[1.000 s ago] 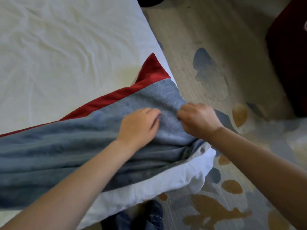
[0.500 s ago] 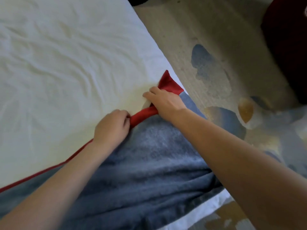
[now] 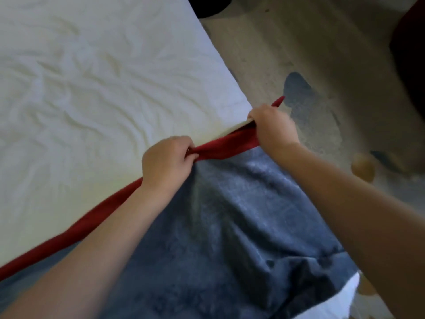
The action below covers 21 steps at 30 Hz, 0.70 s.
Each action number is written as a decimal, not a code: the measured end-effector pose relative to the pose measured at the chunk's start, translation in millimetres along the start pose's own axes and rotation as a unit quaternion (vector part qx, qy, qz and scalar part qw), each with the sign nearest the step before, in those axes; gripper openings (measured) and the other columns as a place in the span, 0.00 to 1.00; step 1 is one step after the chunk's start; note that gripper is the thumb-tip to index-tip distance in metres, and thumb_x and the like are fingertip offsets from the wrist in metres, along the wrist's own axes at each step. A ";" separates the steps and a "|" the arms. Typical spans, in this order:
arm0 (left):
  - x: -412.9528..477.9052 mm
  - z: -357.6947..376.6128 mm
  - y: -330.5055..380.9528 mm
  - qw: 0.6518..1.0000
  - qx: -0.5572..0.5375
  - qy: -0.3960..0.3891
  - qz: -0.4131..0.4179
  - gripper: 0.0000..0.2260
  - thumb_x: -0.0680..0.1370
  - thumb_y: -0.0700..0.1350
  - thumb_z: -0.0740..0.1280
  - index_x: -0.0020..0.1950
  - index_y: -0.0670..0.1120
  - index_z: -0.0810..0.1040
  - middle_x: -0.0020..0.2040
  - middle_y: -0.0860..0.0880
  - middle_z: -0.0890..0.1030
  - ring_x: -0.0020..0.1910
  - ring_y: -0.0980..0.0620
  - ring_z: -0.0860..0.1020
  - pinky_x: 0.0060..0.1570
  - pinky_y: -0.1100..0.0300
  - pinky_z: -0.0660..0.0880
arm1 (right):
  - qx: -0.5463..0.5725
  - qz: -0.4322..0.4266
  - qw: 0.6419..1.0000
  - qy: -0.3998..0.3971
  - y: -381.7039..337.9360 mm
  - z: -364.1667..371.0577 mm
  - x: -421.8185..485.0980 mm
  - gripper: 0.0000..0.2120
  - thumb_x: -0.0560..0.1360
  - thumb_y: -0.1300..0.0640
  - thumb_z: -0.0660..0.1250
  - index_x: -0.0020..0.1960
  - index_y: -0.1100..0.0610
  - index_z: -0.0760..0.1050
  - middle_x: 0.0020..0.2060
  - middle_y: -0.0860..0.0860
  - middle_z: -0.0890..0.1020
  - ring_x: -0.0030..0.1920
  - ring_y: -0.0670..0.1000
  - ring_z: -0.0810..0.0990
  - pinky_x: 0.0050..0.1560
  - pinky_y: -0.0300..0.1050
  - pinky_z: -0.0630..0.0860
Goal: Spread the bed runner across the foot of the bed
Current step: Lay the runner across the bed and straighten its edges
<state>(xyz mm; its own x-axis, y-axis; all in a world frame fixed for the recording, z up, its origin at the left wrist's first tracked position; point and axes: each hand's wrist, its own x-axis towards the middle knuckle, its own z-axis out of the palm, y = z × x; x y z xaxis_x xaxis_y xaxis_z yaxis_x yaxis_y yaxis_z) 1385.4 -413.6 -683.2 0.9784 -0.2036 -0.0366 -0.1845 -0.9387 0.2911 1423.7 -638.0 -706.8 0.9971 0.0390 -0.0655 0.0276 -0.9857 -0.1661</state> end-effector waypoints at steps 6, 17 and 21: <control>17.8 2.8 21.3 0.998 -0.045 -0.033 0.041 0.12 0.75 0.59 0.63 0.40 0.52 0.77 0.40 0.55 0.75 0.39 0.55 0.74 0.37 0.59 0.69 | 0.058 -0.002 0.998 0.018 8.8 -4.7 44.5 0.21 0.74 0.70 0.58 0.63 0.54 0.73 0.59 0.56 0.77 0.52 0.62 0.78 0.45 0.52 0.75; 60.7 39.6 6.7 0.982 0.008 -0.144 -0.121 0.02 0.73 0.42 0.67 0.45 0.46 0.78 0.42 0.47 0.79 0.46 0.43 0.78 0.41 0.55 0.72 | 0.037 0.078 0.995 -0.058 8.2 42.9 -2.2 0.14 0.78 0.60 0.63 0.63 0.58 0.69 0.58 0.56 0.74 0.56 0.59 0.76 0.41 0.49 0.68; 68.2 43.3 -0.1 0.994 0.044 -0.052 -0.084 0.04 0.75 0.42 0.67 0.42 0.42 0.78 0.42 0.42 0.78 0.46 0.38 0.77 0.41 0.53 0.70 | 0.060 0.129 0.987 -0.069 10.3 51.0 -7.2 0.09 0.79 0.60 0.61 0.58 0.60 0.74 0.56 0.57 0.76 0.56 0.59 0.76 0.42 0.47 0.66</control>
<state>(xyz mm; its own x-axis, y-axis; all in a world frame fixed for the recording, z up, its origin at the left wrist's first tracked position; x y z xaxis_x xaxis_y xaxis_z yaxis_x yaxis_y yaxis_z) 1448.1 -439.4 -727.1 0.9819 -0.0646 -0.1783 -0.0306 -0.9819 0.1871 1413.3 -640.1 -758.3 0.9504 -0.1798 -0.2536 -0.2422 -0.9397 -0.2415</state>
